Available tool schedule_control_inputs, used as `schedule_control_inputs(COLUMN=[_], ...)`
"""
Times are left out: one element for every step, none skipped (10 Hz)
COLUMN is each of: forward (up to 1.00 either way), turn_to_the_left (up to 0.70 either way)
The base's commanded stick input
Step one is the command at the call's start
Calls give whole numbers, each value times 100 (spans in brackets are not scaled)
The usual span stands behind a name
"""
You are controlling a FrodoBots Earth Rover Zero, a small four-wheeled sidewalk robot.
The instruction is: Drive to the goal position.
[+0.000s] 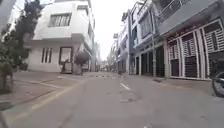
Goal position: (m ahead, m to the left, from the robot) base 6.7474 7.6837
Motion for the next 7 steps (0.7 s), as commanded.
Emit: schedule_control_inputs(forward=[85, 85, 85, 85, 85, 85, 85], turn_to_the_left=[-26, -34, -19, -4, 0, 0, 0])
